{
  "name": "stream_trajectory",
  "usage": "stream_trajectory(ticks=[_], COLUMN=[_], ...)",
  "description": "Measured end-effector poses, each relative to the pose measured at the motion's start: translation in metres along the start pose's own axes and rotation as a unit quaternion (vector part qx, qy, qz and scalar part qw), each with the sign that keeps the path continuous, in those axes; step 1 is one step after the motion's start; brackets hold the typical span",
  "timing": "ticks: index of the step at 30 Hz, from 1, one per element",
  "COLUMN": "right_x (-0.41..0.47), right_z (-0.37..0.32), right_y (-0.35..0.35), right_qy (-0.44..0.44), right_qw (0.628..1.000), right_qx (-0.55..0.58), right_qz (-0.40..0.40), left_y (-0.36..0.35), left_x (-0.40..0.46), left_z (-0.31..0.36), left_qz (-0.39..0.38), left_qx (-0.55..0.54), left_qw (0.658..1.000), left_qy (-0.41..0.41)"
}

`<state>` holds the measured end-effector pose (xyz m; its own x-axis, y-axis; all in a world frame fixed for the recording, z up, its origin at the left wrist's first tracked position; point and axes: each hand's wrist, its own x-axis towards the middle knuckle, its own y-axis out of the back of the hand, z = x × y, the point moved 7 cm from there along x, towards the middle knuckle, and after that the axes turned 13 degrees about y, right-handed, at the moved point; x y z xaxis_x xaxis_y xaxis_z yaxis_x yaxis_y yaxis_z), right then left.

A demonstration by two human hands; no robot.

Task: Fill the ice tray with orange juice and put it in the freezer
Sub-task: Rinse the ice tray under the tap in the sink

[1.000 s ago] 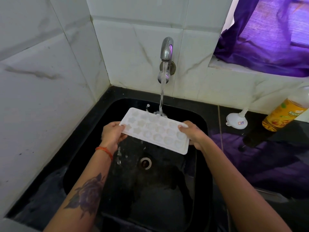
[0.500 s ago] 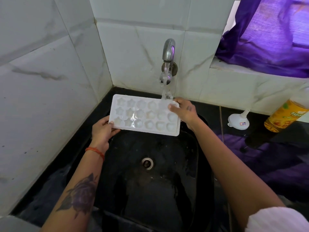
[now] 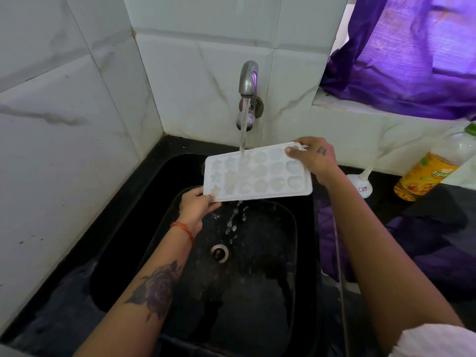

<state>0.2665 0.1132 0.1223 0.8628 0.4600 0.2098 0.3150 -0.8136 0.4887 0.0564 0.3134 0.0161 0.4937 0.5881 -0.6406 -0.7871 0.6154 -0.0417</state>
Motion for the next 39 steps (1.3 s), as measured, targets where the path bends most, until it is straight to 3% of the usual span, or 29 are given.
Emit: stream_trajectory(ticks=[6,10,17,21,24,27,31,34,39], right_x=[-0.022,-0.035,-0.037,-0.029,-0.022,-0.023,-0.039,-0.057,-0.088], right_z=[0.058,0.069,0.024,-0.005,-0.021,-0.035,-0.040,-0.027,0.021], right_y=[0.003,-0.025,-0.081,-0.097,-0.099,-0.091,-0.072,-0.060,-0.039], right_qy=[-0.093,-0.129,-0.076,-0.018,0.022,0.069,0.109,0.078,-0.013], right_qw=[0.995,0.990,0.986,0.989,0.992,0.991,0.982,0.972,0.968], right_qx=[0.018,0.037,0.090,0.106,0.096,0.098,0.147,0.212,0.239], right_qz=[-0.026,-0.051,-0.116,-0.104,-0.079,-0.063,-0.055,-0.062,-0.070], left_y=[-0.001,0.021,0.080,0.096,0.096,0.087,0.072,0.057,0.029], left_x=[-0.013,-0.019,-0.014,-0.010,-0.005,0.005,0.009,0.005,0.004], left_z=[0.003,0.011,0.020,0.023,0.023,0.021,0.010,0.000,-0.021], left_qz=[-0.025,-0.001,0.088,0.094,0.063,-0.016,-0.101,-0.148,-0.141], left_qx=[0.032,0.030,-0.028,-0.066,-0.097,-0.171,-0.298,-0.338,-0.275], left_qw=[0.999,0.999,0.995,0.992,0.992,0.985,0.944,0.922,0.944], left_qy=[-0.017,-0.037,-0.043,-0.054,-0.045,0.009,0.097,0.116,0.117])
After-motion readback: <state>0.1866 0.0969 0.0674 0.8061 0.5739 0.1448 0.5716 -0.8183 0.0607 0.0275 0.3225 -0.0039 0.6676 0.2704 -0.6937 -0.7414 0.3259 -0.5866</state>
